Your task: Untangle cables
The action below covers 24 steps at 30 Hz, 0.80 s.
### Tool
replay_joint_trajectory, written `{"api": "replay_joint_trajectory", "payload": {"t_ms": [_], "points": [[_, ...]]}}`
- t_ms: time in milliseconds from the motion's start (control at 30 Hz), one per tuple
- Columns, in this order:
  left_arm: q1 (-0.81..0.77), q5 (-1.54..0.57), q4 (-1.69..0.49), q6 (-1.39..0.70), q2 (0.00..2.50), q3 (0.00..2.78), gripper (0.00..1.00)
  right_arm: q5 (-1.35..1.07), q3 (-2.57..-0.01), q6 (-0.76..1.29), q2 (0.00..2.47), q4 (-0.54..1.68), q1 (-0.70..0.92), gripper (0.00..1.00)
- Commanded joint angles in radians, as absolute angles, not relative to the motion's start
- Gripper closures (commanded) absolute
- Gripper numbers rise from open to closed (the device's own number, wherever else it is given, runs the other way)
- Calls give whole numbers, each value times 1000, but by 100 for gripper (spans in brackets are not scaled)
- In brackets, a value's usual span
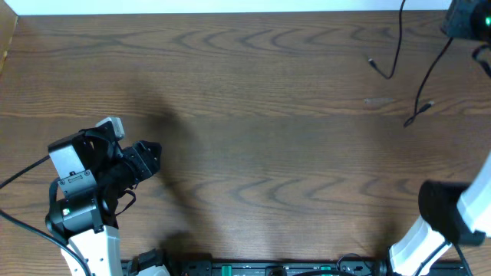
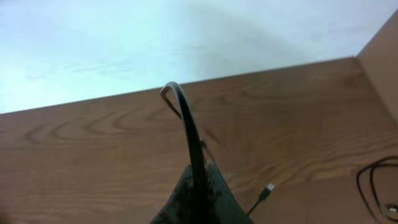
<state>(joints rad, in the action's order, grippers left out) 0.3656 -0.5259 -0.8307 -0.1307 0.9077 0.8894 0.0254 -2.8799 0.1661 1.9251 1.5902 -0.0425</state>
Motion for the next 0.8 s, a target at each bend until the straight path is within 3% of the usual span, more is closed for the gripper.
{"api": "replay_joint_trajectory", "payload": {"t_ms": [0, 333, 767], "points": [[369, -543, -833, -125, 902, 885, 48, -10, -2883, 207, 2021, 1555, -91, 99], [369, -543, -834, -125, 902, 885, 48, 49, -2883, 302, 2367, 1458, -206, 99], [369, -543, -855, -80, 902, 885, 48, 30, -2885, 362, 2446, 1526, -703, 99]]}}
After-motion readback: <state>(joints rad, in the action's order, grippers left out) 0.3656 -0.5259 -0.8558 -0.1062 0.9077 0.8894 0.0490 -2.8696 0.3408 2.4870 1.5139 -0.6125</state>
